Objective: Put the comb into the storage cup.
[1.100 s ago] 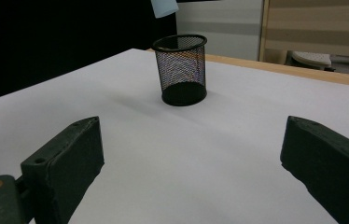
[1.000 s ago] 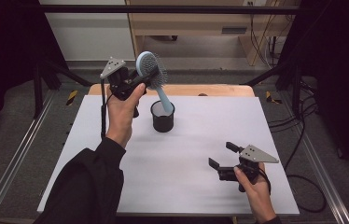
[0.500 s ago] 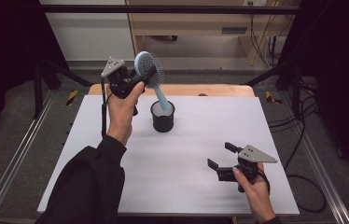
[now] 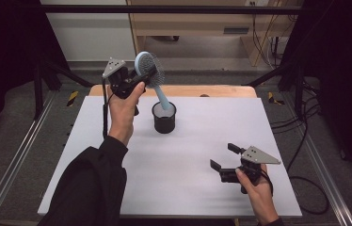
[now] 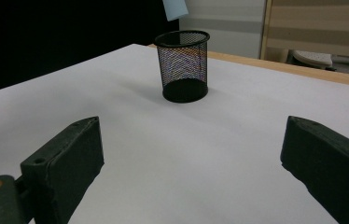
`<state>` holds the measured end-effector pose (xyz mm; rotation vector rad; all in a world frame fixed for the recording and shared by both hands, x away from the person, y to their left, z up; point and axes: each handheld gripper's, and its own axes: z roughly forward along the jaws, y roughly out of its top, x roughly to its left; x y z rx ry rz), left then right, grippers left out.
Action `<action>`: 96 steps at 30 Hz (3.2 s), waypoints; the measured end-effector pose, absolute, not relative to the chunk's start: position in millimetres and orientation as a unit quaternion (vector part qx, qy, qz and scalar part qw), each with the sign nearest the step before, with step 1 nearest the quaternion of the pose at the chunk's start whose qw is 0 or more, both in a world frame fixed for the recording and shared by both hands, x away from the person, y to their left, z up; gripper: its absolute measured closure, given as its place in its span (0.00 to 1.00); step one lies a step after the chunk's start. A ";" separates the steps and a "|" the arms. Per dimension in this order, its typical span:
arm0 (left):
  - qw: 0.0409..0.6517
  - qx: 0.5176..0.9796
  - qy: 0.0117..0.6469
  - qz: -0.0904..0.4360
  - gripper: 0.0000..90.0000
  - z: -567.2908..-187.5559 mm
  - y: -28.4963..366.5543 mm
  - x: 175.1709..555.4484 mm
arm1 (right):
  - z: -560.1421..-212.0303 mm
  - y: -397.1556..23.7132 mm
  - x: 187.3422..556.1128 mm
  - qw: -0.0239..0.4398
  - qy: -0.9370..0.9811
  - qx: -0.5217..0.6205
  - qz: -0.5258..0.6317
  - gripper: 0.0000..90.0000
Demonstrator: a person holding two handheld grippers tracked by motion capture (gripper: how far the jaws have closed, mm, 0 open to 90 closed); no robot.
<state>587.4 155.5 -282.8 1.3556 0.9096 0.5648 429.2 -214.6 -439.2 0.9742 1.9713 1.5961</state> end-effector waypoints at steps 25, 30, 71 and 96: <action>0.637 0.604 0.407 0.252 0.57 -297.1 149.2 599.0 | -439.0 -213.7 428.9 0.206 0.710 0.348 0.577 0.07; 0.628 0.613 0.402 0.262 0.57 -300.4 147.2 600.4 | -438.9 -213.4 428.7 0.206 0.710 0.348 0.576 0.07; 0.595 0.642 0.403 0.268 0.57 -327.5 140.7 604.6 | -439.9 -213.0 429.5 0.205 0.711 0.349 0.575 0.06; 0.584 0.651 0.404 0.268 0.57 -339.8 137.1 606.2 | -440.8 -213.3 430.3 0.200 0.712 0.351 0.574 0.05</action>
